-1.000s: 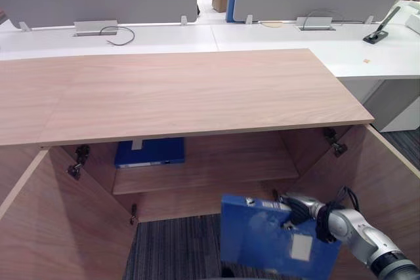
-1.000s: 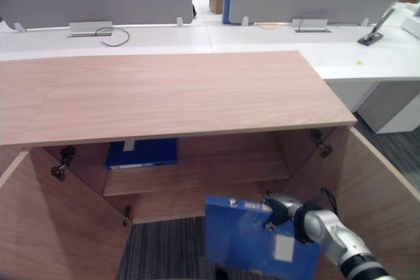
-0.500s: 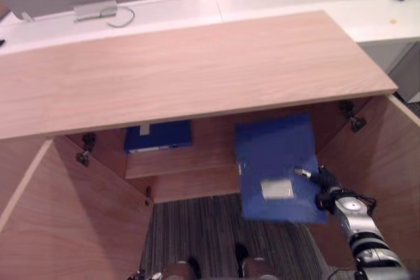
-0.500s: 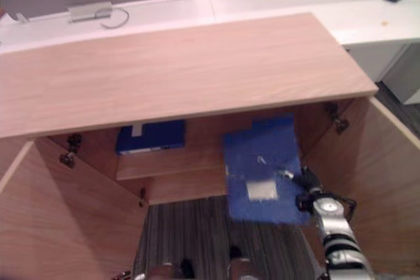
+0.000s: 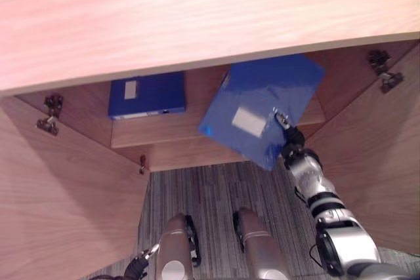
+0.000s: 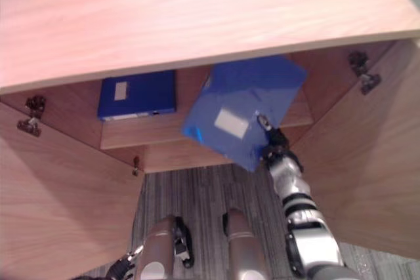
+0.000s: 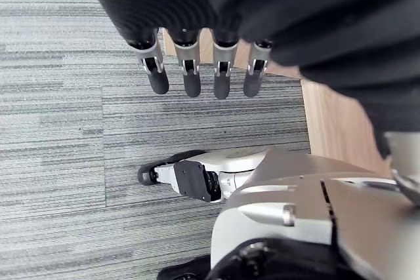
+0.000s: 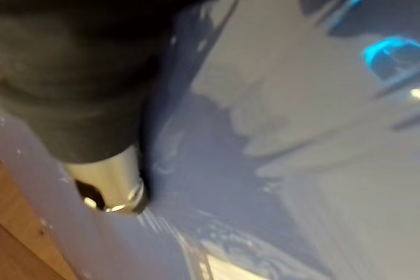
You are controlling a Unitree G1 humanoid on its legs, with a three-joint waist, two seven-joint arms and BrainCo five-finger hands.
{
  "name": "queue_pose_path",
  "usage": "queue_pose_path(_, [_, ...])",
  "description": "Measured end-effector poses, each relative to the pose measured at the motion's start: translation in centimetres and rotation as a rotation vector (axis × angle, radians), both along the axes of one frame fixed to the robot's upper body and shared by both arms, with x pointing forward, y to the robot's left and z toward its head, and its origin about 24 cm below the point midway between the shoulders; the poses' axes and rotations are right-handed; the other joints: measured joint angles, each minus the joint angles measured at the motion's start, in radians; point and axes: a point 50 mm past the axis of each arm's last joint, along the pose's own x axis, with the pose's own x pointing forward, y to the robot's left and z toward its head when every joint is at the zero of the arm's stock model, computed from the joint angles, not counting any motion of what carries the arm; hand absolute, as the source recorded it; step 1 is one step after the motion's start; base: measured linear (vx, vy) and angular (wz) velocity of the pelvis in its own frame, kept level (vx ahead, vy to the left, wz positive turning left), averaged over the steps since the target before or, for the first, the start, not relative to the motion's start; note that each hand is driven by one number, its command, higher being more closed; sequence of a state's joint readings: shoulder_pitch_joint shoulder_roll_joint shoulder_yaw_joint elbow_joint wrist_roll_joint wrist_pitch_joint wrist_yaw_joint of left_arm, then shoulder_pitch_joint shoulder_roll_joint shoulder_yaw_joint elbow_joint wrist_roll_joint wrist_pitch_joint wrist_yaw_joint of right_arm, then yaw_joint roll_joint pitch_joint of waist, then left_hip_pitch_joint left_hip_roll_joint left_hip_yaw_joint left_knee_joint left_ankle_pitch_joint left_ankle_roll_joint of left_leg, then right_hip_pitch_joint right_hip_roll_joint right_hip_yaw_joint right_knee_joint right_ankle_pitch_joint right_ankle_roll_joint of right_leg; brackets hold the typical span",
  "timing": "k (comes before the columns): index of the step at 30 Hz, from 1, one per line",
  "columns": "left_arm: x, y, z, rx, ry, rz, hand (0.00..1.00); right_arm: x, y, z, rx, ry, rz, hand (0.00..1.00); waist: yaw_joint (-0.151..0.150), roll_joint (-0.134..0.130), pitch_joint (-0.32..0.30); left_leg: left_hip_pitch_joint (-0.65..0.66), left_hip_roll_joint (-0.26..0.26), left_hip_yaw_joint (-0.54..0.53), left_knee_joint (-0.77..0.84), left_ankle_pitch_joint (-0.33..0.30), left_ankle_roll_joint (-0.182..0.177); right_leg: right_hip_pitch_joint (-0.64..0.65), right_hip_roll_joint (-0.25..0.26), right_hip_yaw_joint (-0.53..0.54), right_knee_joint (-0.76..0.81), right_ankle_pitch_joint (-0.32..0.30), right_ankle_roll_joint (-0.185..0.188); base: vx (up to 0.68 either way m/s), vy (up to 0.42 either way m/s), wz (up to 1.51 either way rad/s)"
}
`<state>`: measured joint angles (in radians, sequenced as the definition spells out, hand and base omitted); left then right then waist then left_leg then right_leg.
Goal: Walk over to the cabinet, pick up the folder, carry it to the office cabinet, place the folder inside the office cabinet, then close the office cabinet door
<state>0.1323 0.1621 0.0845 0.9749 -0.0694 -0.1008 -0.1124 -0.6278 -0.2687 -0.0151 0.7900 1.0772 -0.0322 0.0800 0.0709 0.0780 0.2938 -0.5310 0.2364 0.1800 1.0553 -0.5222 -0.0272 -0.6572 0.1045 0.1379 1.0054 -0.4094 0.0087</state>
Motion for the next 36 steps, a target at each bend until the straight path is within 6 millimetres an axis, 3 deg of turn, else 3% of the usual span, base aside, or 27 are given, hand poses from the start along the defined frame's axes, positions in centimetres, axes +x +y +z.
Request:
queue_pose_path(5, [1.8,-0.8,0.5,-0.016,-0.064,0.046,0.0,2.8,1.2,6.4,0.334,-0.174,-0.088,1.0,0.031,0.008,0.028,-0.058,0.0,-0.024,0.064,-0.029,0.0,-0.053,-0.029,-0.052,0.075,-0.024,-0.003,0.05,0.061,0.1])
queue_pose_path(7, [2.5,-1.4,0.7,-0.032,-0.088,0.057,0.0,3.4,0.1,9.4,0.474,-0.263,-0.179,1.0,0.038,0.029,0.051,-0.076,-0.002,-0.04,0.081,-0.037,0.0,-0.063,-0.045,-0.081,0.092,-0.026,-0.004,0.02,0.071,0.13])
queue_pose_path(11, [3.5,-1.6,1.1,-0.039,-0.123,0.084,0.0,3.6,-2.8,13.1,0.651,-0.354,-0.333,1.0,0.044,0.038,0.063,-0.14,-0.02,-0.068,0.107,-0.038,0.001,-0.109,-0.068,-0.104,0.116,-0.035,-0.004,0.0,0.07,0.22])
queue_pose_path(19, [5.5,-2.0,2.0,-0.063,-0.194,0.109,0.0,3.5,-4.8,19.5,0.684,-0.43,-0.386,1.0,0.058,0.063,0.091,-0.271,-0.047,-0.112,0.181,-0.036,0.005,-0.21,-0.107,-0.143,0.18,-0.053,-0.01,-0.03,0.05,0.16])
queue_pose_path(22, [5.8,-2.3,2.1,-0.063,-0.198,0.095,0.0,3.8,-4.2,22.2,0.681,-0.421,-0.352,1.0,0.065,0.074,0.107,-0.329,-0.048,-0.125,0.215,-0.036,0.004,-0.264,-0.11,-0.151,0.214,-0.054,-0.012,-0.02,0.025,0.08])
queue_pose_path(30, [7.5,-3.1,3.2,-0.011,-0.26,-0.007,0.0,4.4,-3.4,24.0,0.556,-0.328,-0.348,1.0,0.09,0.098,0.132,-0.444,-0.062,-0.141,0.257,-0.024,0.004,-0.378,-0.132,-0.165,0.275,-0.055,-0.014,0.0,0.029,0.09])
queue_pose_path(31, [7.7,-3.1,3.3,-0.005,-0.271,-0.014,0.0,4.4,-3.4,23.8,0.556,-0.317,-0.353,0.0,0.091,0.1,0.141,-0.445,-0.064,-0.142,0.258,-0.024,0.004,-0.38,-0.135,-0.166,0.278,-0.055,-0.014,0.02,0.039,0.06])
queue_pose_path(36, [7.8,-3.1,3.4,0.001,-0.276,-0.008,0.0,4.4,-3.8,23.7,0.55,-0.302,-0.372,0.0,0.09,0.101,0.142,-0.449,-0.069,-0.14,0.258,-0.024,0.004,-0.385,-0.14,-0.166,0.279,-0.058,-0.018,0.02,0.055,0.02])
